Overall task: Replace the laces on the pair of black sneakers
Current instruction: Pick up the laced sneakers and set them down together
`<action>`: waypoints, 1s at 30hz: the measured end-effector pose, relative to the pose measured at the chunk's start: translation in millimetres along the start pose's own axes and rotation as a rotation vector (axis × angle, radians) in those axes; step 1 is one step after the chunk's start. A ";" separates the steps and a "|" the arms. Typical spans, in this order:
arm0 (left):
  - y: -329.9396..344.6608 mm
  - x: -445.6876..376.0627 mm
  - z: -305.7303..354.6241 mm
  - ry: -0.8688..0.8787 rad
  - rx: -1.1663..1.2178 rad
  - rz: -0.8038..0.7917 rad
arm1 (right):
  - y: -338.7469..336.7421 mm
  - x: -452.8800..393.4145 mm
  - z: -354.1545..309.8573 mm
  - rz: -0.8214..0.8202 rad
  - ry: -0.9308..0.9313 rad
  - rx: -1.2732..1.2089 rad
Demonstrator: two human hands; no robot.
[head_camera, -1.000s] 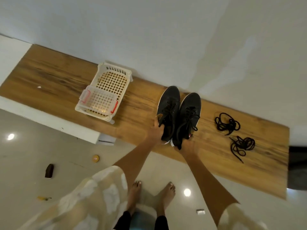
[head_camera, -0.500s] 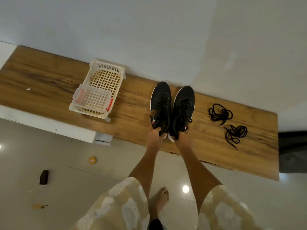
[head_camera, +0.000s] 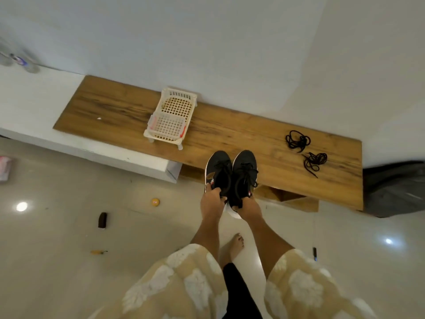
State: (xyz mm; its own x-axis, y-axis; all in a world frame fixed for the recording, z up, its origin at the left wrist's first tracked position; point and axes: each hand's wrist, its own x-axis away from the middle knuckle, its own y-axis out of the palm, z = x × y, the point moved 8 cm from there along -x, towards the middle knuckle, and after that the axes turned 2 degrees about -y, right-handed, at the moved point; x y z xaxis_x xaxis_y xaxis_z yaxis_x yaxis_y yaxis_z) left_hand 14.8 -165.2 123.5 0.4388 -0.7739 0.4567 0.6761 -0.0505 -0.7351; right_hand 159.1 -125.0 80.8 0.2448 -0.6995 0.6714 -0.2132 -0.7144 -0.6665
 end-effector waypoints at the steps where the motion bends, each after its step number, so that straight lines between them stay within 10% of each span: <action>1: -3.0 12.1 -9.2 -0.002 -0.007 -0.005 | 9.5 10.6 -2.9 -0.022 0.000 -0.007; 16: -25.7 78.8 -129.8 0.003 -0.109 -0.155 | 122.9 86.7 -46.7 -0.157 0.054 -0.091; 30: 147.6 -101.2 -157.2 0.053 -0.026 -0.052 | 187.2 -123.0 61.0 0.021 0.101 -0.145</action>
State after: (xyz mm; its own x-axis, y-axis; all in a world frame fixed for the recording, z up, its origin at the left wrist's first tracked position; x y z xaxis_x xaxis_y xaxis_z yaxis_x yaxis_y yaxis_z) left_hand -22.8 -193.6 -110.0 0.3713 -0.8020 0.4678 0.6811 -0.1071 -0.7243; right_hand 146.8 -171.4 -146.3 0.1443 -0.7074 0.6920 -0.3532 -0.6901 -0.6317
